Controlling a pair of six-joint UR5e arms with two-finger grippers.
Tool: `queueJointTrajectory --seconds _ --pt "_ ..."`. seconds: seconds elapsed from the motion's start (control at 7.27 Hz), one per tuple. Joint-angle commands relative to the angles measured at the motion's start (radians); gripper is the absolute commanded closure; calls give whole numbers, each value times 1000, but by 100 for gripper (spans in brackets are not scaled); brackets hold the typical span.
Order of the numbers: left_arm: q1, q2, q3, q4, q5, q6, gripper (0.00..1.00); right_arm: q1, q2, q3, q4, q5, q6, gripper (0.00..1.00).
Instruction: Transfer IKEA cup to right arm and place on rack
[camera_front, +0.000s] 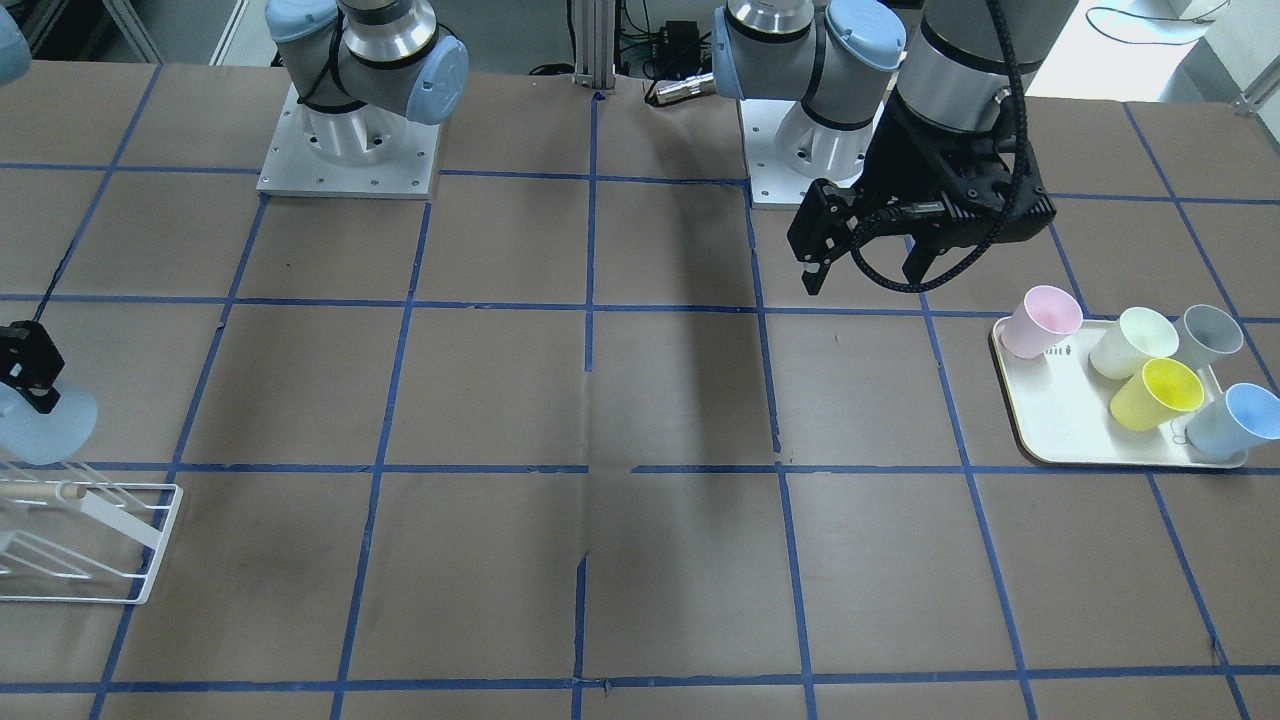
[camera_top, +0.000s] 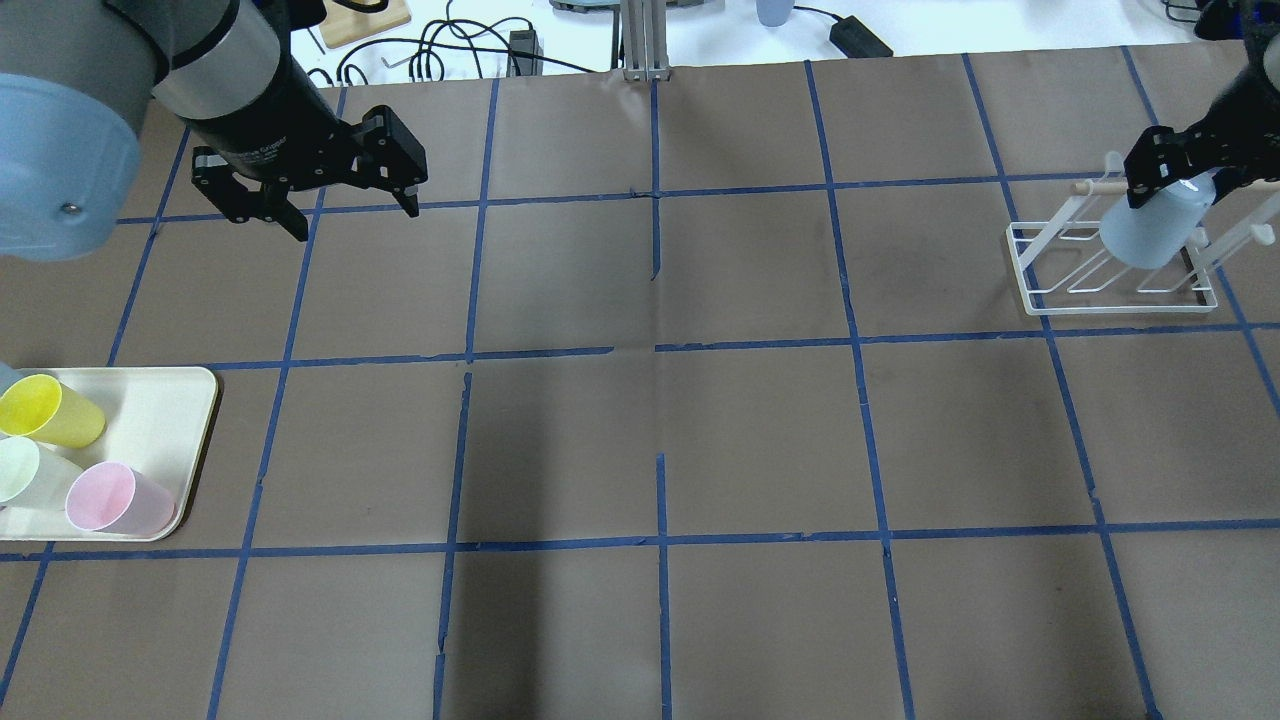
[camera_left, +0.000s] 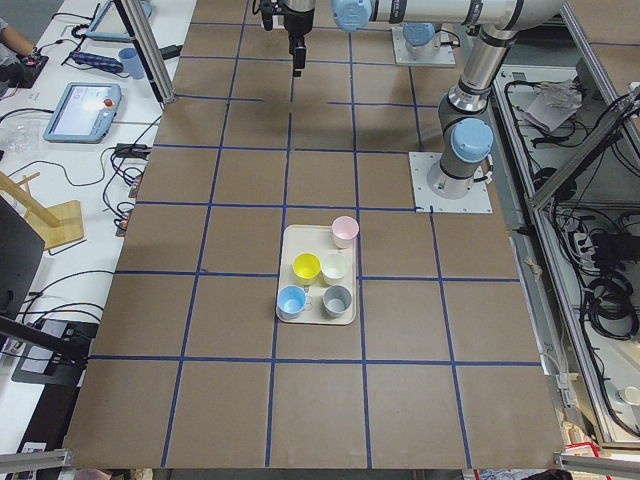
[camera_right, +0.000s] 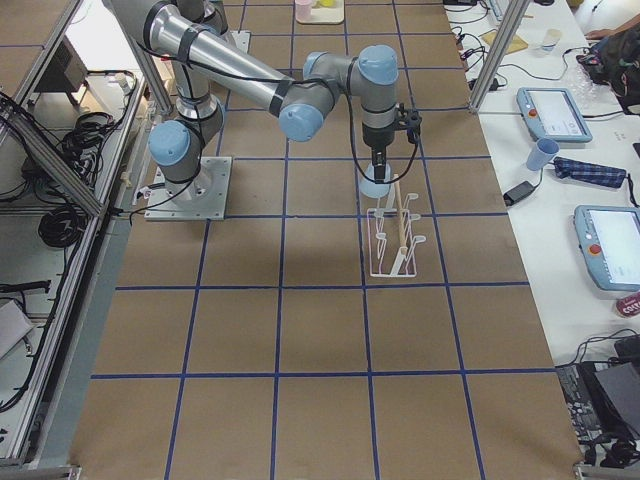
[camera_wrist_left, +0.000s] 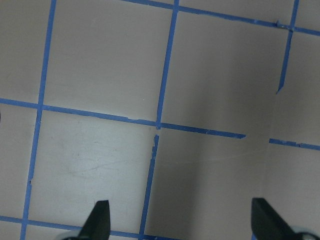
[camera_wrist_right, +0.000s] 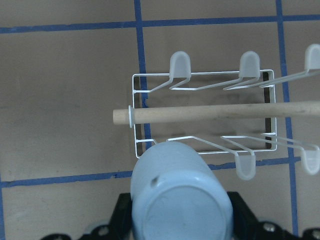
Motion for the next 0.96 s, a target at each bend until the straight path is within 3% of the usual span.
queueJointTrajectory --seconds 0.0,0.83 --pt "0 1 -1 0 0 0 0 -1 23 0 -34 0 -1 45" --pt "-1 -3 -3 2 -3 -3 0 -1 80 3 -59 0 2 45"
